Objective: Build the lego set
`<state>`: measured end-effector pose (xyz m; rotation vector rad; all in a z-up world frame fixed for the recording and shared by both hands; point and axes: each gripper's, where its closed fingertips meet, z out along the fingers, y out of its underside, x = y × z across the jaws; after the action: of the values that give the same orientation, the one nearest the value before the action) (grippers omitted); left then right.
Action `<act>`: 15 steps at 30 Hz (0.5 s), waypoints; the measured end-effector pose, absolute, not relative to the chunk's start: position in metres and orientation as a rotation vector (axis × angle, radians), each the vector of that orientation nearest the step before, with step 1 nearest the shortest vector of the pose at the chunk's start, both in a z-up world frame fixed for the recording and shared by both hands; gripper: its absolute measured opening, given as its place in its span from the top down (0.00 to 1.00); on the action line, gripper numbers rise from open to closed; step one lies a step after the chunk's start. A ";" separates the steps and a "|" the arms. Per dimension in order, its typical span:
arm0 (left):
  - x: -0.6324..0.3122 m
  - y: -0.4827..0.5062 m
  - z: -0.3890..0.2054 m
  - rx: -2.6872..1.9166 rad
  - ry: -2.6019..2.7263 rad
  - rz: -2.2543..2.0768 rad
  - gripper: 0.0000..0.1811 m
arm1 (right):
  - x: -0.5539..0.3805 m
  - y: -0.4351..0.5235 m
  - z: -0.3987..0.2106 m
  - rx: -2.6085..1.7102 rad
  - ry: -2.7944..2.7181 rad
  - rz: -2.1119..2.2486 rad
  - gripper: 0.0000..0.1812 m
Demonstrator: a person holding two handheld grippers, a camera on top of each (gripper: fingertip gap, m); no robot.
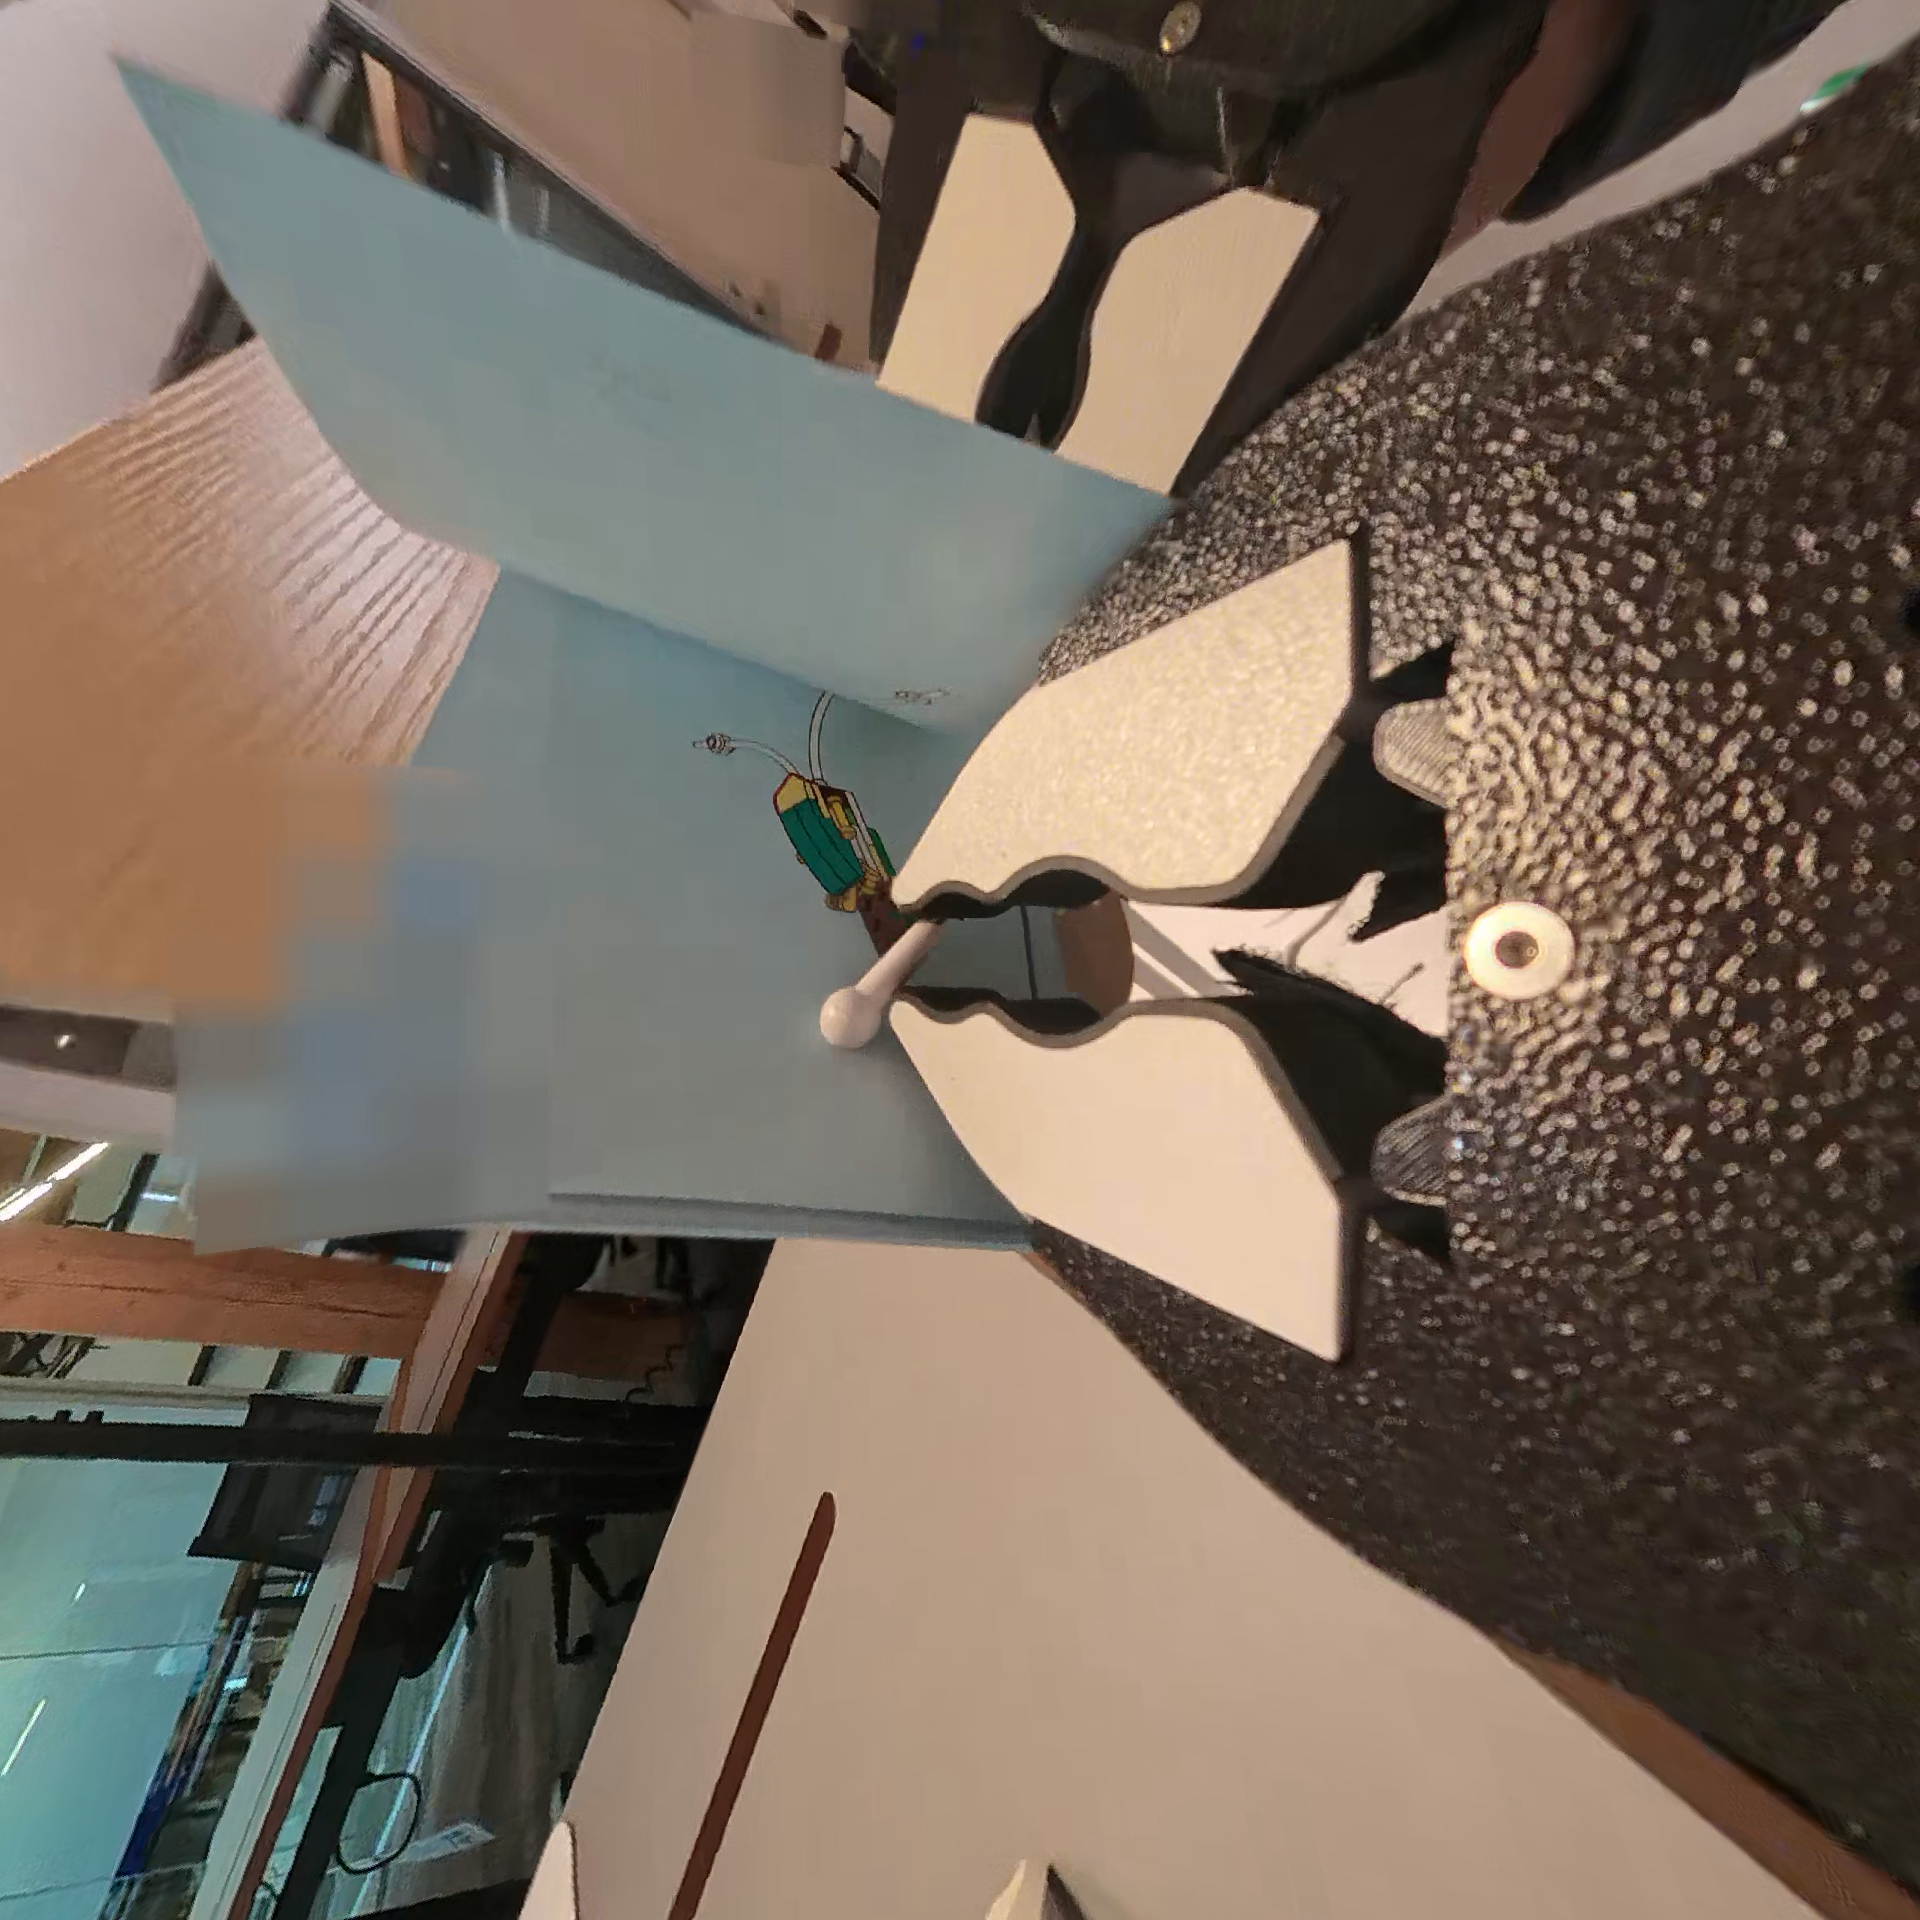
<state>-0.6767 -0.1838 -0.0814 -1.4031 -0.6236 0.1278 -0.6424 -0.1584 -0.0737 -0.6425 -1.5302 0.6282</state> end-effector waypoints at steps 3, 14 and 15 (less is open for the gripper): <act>-0.676 -0.189 -0.090 -1.322 -0.691 0.003 0.94 | -0.647 -0.158 -0.072 -0.655 -1.524 0.628 0.98; -0.669 -0.203 -0.119 -0.919 -0.816 -0.401 0.95 | -0.666 -0.155 -0.072 -0.777 -1.505 0.654 0.98; -0.668 -0.204 -0.119 -0.884 -0.809 -0.427 0.95 | -0.669 -0.155 -0.074 -0.789 -1.506 0.659 0.99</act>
<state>-0.6683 -0.2036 -0.1195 -0.8839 -0.8093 -0.4267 -0.6687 -0.1548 -0.0741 -0.7892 -1.5061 0.6588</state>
